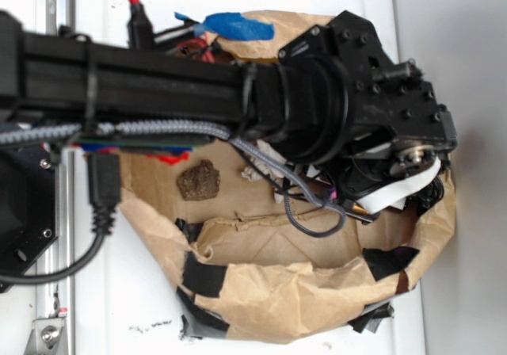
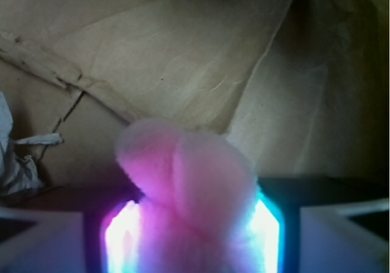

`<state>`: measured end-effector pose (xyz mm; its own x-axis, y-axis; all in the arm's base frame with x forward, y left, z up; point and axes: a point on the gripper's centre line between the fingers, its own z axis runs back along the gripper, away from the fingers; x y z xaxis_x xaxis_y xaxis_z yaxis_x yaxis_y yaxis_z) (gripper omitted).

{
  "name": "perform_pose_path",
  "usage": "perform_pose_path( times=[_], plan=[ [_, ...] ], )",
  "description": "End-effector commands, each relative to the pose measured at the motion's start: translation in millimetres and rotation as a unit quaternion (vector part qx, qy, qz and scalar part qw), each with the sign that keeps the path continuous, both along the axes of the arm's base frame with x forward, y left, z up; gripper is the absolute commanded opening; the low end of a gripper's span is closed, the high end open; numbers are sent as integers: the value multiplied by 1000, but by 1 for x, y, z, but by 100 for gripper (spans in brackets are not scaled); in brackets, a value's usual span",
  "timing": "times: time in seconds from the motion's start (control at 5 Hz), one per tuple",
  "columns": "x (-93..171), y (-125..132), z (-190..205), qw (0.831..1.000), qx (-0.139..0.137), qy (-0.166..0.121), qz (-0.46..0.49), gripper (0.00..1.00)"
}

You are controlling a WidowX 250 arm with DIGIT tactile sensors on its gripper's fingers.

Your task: Grab the pink bunny.

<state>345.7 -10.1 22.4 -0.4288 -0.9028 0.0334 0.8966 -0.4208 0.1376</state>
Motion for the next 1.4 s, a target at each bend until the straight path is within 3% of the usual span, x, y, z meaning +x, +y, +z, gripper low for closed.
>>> perform_pose_path(
  times=[0.0,0.4,0.6,0.8,1.0,1.2],
  plan=[
    [12,27,14,999,5,-49,19,0],
    [-32,8,79,991,-48,-20,122,0],
    [-61,-14,119,988,-42,-37,145,0],
    [-82,-42,145,976,-45,-6,215,0],
    [-90,-51,159,934,-40,106,339,0],
    [-94,-46,167,877,-69,152,451,0]
  ],
)
